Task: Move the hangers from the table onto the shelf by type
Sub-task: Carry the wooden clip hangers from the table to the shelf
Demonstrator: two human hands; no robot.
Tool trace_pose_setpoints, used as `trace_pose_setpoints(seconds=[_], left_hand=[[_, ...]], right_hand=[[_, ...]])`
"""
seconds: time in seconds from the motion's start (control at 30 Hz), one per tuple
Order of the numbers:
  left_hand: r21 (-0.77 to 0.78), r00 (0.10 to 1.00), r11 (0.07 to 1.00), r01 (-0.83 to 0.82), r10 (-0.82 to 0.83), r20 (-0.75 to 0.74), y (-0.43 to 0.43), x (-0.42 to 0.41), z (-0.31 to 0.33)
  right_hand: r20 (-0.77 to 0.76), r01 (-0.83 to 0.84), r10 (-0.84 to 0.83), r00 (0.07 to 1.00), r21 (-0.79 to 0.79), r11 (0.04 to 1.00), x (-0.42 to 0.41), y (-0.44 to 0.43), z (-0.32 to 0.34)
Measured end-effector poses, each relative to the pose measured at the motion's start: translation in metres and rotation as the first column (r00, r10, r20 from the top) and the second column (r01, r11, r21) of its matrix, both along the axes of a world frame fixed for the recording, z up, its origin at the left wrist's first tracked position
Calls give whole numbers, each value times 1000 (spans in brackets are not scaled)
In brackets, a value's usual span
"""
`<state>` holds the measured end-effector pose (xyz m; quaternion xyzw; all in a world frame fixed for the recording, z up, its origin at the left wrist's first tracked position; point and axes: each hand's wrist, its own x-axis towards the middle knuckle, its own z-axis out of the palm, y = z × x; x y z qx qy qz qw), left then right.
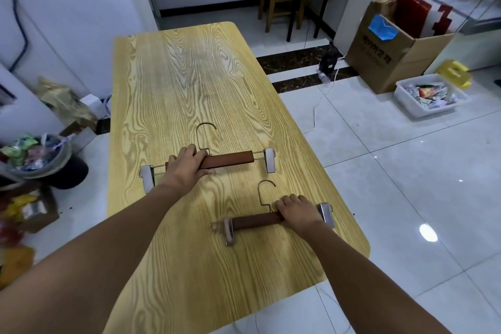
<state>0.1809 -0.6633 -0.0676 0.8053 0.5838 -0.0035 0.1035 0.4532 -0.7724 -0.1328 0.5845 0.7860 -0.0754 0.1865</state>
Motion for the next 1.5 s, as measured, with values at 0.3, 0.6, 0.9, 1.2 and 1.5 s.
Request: trace_pose_setpoints(seconds=[0.3, 0.6, 0.9, 1.2, 1.5], left_hand=[[81, 994, 993, -88, 82, 76, -2, -17, 49], [168, 976, 965, -203, 185, 117, -21, -84, 134], [233, 930, 905, -357, 320, 181, -56, -180, 212], [336, 871, 804, -491, 451, 192, -102, -287, 263], [370, 799, 711, -598, 561, 216, -161, -415, 287]], right_hand=[[-150, -26, 37, 988, 75, 997, -30, 7, 44], [-309, 25, 38, 950, 198, 980, -92, 31, 120], [-348, -58, 182, 920, 339, 939, -186, 40, 195], [-339, -225, 387, 857, 430, 874, -308, 35, 245], [-355, -344, 528, 772, 464, 816, -435, 21, 262]])
